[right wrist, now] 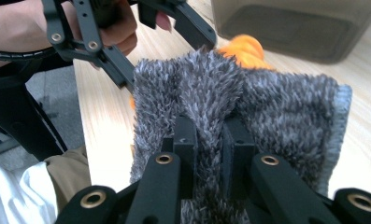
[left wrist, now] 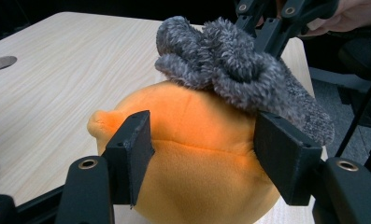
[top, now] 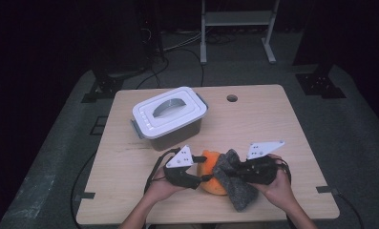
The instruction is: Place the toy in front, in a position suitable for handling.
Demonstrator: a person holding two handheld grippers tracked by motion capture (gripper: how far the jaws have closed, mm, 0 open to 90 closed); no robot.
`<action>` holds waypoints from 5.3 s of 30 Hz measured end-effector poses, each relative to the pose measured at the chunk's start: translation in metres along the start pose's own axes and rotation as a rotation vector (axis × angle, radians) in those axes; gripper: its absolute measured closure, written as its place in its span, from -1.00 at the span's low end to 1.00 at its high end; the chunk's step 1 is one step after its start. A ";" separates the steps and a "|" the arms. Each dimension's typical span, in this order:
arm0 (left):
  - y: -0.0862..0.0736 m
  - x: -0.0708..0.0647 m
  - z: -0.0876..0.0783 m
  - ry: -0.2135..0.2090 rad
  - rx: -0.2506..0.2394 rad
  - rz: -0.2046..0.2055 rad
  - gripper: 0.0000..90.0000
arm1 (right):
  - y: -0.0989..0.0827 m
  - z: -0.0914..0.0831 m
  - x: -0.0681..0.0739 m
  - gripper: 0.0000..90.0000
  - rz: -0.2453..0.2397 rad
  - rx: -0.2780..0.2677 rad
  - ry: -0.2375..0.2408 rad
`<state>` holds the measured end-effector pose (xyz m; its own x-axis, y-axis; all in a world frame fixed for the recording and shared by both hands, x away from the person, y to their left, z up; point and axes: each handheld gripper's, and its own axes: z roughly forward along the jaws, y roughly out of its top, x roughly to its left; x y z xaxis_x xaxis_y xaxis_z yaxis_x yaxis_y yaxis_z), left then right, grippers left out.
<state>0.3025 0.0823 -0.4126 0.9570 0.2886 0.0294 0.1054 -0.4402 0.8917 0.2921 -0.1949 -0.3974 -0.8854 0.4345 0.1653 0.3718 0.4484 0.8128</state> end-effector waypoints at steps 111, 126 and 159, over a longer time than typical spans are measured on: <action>-0.018 -0.003 -0.009 -0.060 0.042 0.068 -0.39 | -0.016 -0.006 -0.028 0.74 0.097 0.048 0.081; -0.015 -0.004 -0.011 -0.054 0.058 0.069 -0.44 | -0.017 0.000 -0.018 0.74 0.078 0.022 0.098; -0.013 0.009 -0.015 -0.089 0.088 -0.050 -0.54 | -0.019 0.001 -0.010 0.73 0.066 0.012 0.086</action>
<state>0.3056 0.1034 -0.4171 0.9697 0.2375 -0.0580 0.1734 -0.5008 0.8480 0.2941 -0.2073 -0.4150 -0.8796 0.3948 0.2656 0.4326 0.4311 0.7918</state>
